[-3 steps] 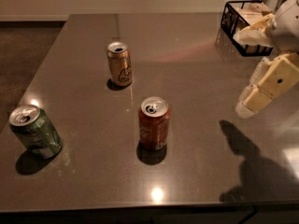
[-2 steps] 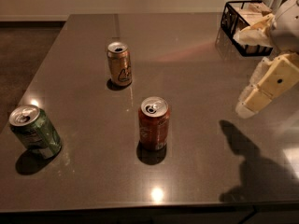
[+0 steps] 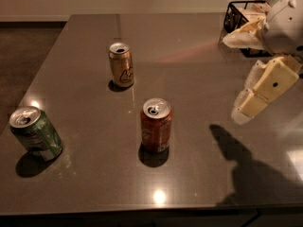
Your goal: Move coke can near green can
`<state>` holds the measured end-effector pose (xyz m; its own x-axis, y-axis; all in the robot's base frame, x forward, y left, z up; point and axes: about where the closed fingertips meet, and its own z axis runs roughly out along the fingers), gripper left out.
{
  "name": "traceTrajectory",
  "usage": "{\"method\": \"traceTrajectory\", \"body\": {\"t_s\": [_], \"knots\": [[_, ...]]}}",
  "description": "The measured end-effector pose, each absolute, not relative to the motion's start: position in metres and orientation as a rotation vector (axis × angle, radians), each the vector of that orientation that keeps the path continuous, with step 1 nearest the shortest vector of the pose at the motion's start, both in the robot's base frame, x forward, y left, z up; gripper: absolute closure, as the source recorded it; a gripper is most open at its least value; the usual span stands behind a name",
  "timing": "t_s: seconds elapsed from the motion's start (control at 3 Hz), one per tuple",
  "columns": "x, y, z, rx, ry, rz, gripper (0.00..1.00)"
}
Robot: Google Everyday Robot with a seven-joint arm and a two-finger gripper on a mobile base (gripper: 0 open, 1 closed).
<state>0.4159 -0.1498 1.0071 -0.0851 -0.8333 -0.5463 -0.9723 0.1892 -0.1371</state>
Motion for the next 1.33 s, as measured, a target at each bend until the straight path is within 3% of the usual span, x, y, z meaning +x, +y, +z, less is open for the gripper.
{"method": "traceTrajectory", "body": {"t_s": [1.33], "knots": [[0.400, -0.057, 0.947, -1.662, 1.902, 0.491, 0.00]]}}
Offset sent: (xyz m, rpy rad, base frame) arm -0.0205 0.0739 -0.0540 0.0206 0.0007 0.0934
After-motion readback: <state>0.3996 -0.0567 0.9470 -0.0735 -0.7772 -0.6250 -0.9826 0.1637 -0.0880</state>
